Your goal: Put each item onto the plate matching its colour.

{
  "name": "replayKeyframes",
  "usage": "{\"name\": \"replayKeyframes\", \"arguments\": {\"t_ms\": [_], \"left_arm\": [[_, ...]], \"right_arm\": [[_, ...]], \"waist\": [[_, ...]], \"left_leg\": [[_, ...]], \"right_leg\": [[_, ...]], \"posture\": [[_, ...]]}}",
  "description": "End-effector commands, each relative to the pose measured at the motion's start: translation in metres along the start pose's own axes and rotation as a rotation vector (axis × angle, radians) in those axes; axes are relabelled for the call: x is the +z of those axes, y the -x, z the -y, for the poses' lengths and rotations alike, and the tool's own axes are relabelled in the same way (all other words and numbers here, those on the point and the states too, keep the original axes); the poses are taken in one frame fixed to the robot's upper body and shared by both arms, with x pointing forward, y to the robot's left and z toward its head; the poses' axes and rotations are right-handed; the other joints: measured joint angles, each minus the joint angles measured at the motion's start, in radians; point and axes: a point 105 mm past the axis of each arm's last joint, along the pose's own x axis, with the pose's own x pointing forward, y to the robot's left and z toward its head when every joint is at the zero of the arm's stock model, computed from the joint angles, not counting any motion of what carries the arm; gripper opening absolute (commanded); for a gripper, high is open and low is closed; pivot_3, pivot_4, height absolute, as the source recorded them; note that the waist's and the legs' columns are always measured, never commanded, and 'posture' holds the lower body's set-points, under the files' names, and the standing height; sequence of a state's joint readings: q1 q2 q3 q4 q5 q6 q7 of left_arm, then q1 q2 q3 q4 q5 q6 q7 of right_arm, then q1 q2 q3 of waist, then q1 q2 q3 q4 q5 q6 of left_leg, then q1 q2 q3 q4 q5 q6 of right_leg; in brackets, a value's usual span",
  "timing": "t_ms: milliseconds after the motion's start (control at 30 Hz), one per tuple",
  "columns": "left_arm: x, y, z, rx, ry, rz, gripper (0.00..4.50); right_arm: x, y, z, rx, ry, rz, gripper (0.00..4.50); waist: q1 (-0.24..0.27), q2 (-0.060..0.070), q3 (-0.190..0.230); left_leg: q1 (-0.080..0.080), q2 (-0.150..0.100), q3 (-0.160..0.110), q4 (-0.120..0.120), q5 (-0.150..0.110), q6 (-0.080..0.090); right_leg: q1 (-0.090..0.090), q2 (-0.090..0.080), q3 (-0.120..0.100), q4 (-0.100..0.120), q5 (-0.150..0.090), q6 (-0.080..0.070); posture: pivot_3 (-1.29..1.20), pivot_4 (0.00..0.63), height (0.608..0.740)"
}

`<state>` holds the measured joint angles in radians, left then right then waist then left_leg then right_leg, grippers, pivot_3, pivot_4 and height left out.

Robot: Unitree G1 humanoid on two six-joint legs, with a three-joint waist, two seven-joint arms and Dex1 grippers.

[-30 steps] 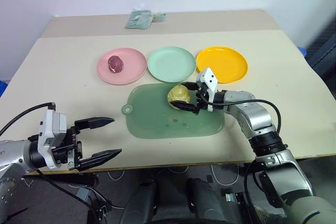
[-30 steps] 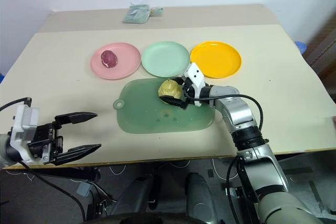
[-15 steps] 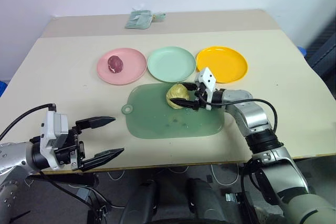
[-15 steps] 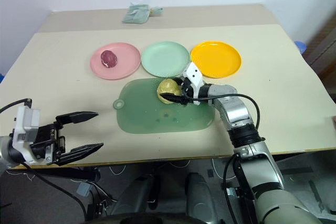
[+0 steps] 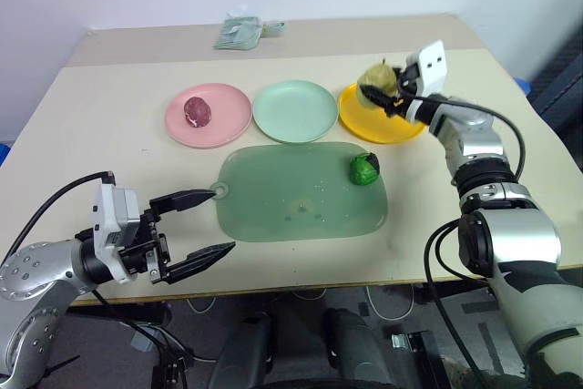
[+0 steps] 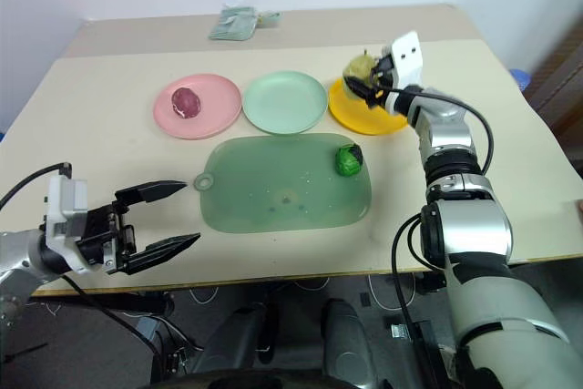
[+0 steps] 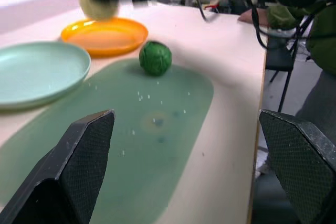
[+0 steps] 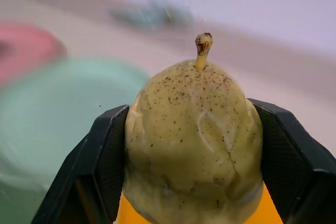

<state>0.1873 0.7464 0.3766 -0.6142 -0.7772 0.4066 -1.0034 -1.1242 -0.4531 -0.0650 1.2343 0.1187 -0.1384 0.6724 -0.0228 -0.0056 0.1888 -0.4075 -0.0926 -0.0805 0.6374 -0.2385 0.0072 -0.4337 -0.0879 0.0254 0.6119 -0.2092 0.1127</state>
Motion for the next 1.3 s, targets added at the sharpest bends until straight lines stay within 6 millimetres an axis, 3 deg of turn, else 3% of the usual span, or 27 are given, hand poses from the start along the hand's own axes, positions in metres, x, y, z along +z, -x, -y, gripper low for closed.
{"name": "replayKeyframes", "arguments": {"t_ms": [33,400,467,533,700,833,967,1100,1300], "left_arm": [[0.012,-0.005,0.004,-0.008,-0.023,0.034,4.5],[0.019,-0.015,0.001,0.051,0.011,0.079,4.5],[0.019,-0.018,-0.001,0.059,0.011,0.081,4.5],[0.02,-0.02,-0.001,0.07,0.013,0.087,4.5],[0.02,-0.025,-0.002,0.085,0.015,0.088,4.5],[0.018,-0.027,0.001,0.075,0.023,0.089,4.5],[0.013,-0.024,0.002,0.049,0.038,0.08,4.5],[0.006,-0.019,0.001,0.017,0.047,0.069,4.5],[-0.004,-0.016,-0.003,-0.031,0.036,0.039,4.5]], "right_arm": [[0.023,-0.006,0.007,-0.073,0.038,0.063,2.83],[0.009,-0.012,0.002,-0.126,0.001,0.027,2.83],[0.006,-0.012,0.001,-0.126,-0.004,0.017,3.87],[0.003,-0.012,0.0,-0.123,-0.014,0.01,4.43],[0.001,-0.01,0.002,-0.136,0.004,0.012,4.43],[0.014,-0.005,0.007,-0.115,0.028,0.071,4.43],[0.036,0.006,0.011,-0.034,0.057,0.171,4.43],[0.044,0.023,0.003,0.067,0.069,0.237,4.43],[0.04,0.07,-0.032,0.168,0.041,0.222,4.43]], "waist": [[-0.004,0.0,0.0],[-0.018,0.0,0.0],[-0.019,0.0,0.0],[-0.02,0.0,0.0],[-0.02,0.0,0.0],[-0.019,0.0,0.0],[-0.02,0.0,0.0],[-0.017,0.0,0.0],[0.002,0.0,0.0]], "left_leg": [[0.0,0.0,0.0,-0.001,0.001,-0.001],[0.001,0.001,-0.001,-0.006,0.003,-0.004],[0.001,0.001,-0.001,-0.005,0.003,-0.004],[0.001,0.001,-0.001,-0.005,0.003,-0.004],[0.001,0.001,-0.001,-0.006,0.003,-0.004],[0.001,0.001,-0.001,-0.005,0.003,-0.004],[0.001,0.001,-0.001,-0.005,0.003,-0.004],[0.001,0.001,-0.001,-0.006,0.003,-0.004],[0.001,0.001,-0.001,-0.005,0.003,-0.004]], "right_leg": [[-0.001,0.0,0.001,0.0,0.0,0.0],[-0.002,0.002,0.0,0.001,0.001,0.0],[-0.002,0.002,0.0,0.001,0.001,0.0],[-0.002,0.002,0.0,0.001,0.001,0.0],[-0.002,0.002,0.0,0.002,0.001,0.0],[-0.002,0.002,0.0,0.002,0.001,0.0],[-0.002,0.002,0.0,0.002,0.001,0.0],[-0.002,0.003,0.0,0.001,0.001,0.0],[-0.002,0.002,0.0,0.003,0.001,0.0]], "posture": [[0.0,0.15,0.74],[0.0,0.15,0.74],[0.0,0.15,0.74],[0.0,0.15,0.74],[0.0,0.15,0.74],[0.0,0.15,0.74],[0.0,0.15,0.74],[0.0,0.15,0.74],[0.0,0.15,0.74]]}}
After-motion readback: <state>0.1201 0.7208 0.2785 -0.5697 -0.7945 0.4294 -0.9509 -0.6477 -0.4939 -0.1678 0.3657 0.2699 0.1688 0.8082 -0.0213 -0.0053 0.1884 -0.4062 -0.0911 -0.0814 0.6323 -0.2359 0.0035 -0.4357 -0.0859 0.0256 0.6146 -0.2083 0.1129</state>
